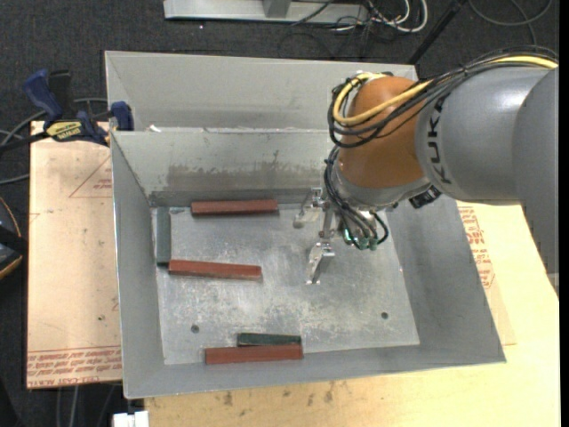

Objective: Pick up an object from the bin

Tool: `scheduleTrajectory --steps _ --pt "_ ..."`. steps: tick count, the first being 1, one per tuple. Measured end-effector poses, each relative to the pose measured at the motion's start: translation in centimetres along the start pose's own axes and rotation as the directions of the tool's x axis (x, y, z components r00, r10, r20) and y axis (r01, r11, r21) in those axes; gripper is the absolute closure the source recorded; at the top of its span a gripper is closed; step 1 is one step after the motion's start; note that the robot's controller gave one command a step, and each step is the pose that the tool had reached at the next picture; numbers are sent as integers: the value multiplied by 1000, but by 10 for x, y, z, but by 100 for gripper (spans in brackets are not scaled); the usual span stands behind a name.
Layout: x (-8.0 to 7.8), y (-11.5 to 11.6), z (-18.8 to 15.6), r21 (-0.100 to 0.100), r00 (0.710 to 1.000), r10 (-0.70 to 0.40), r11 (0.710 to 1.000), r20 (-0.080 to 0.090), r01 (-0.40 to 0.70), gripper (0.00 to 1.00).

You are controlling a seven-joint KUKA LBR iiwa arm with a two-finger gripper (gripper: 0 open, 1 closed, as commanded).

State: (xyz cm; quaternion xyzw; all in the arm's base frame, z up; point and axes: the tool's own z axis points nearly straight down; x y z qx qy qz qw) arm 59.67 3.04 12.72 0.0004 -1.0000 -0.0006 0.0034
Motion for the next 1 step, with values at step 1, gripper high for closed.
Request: scheduleTrajectory --steps 1 --pt "-2 0 -5 0 1000 0 1000 8 0 0"
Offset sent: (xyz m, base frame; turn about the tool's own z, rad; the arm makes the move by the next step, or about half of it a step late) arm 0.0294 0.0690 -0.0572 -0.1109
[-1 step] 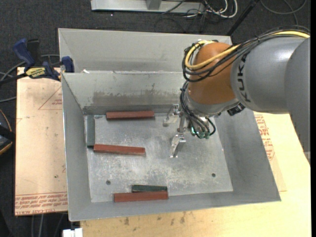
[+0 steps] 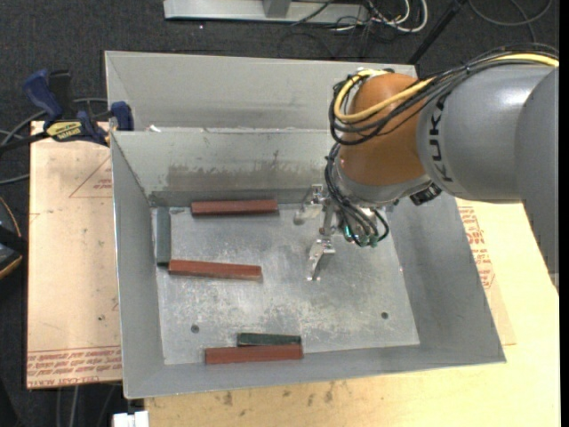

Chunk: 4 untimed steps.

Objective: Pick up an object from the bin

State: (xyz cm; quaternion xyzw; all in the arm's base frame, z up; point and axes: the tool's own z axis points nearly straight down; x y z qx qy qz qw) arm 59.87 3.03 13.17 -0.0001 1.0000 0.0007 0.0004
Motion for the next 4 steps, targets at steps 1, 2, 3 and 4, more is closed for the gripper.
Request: scheduleTrajectory --steps 1,2,3,4 --pt "-34 71 52 -2 994 -111 994 19 111 100" --pt "-32 71 54 -2 994 -111 994 15 111 0" --pt "-33 71 54 -2 994 -110 994 15 110 0" --pt "-29 132 52 4 912 -409 912 21 409 100"
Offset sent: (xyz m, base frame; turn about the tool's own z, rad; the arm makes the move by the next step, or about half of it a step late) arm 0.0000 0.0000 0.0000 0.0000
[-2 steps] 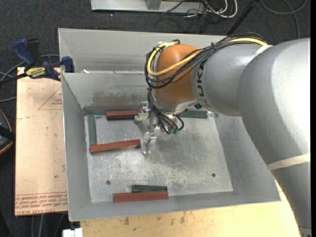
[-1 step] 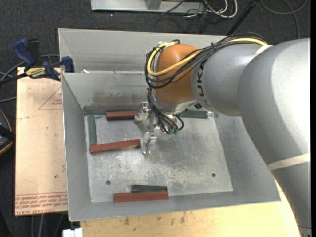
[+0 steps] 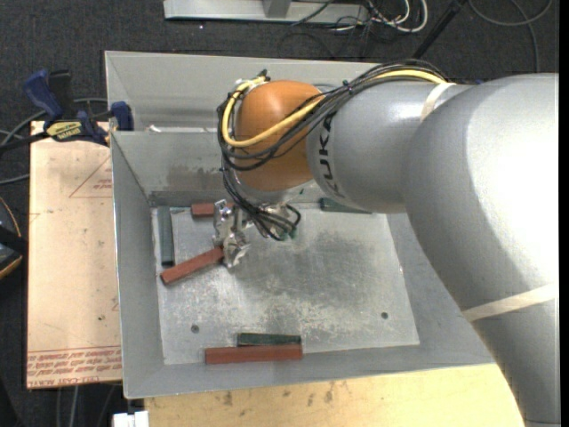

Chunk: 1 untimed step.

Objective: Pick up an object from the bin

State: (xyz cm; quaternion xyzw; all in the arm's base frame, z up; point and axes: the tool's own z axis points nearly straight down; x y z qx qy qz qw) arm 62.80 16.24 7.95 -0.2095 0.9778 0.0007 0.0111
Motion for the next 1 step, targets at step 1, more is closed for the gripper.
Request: scheduleTrajectory --steps 1 --pt "0 0 0 -1 1000 1 1000 0 -1 100"
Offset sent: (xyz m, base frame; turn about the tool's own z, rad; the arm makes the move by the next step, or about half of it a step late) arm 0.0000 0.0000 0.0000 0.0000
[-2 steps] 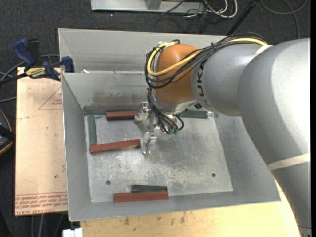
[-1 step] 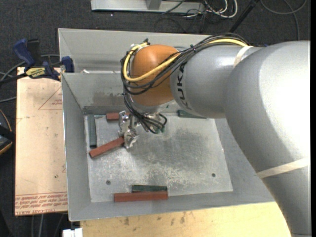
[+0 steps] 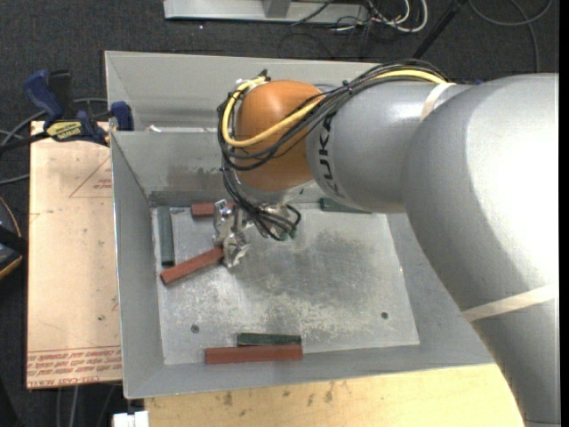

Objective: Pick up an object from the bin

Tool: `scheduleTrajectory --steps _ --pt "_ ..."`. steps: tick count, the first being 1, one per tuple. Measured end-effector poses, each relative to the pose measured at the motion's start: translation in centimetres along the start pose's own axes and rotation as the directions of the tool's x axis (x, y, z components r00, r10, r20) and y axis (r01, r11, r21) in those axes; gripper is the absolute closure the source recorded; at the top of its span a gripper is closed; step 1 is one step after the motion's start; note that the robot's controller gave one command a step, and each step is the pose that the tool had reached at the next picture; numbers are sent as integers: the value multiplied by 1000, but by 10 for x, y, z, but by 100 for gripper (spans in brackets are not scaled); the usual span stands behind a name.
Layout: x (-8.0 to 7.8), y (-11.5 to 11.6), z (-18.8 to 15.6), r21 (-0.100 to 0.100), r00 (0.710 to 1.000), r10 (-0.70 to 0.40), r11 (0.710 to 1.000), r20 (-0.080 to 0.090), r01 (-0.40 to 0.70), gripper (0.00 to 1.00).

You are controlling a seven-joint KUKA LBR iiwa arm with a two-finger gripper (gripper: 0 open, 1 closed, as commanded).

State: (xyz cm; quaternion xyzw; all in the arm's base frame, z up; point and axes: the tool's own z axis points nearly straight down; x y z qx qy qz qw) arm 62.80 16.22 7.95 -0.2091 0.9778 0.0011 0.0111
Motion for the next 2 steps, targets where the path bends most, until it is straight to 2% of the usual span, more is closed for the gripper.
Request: scheduleTrajectory --steps 1,2 --pt "0 0 0 0 1000 0 1000 0 0 100" --pt "-18 -1 -148 -2 1000 16 1000 -14 -16 100"
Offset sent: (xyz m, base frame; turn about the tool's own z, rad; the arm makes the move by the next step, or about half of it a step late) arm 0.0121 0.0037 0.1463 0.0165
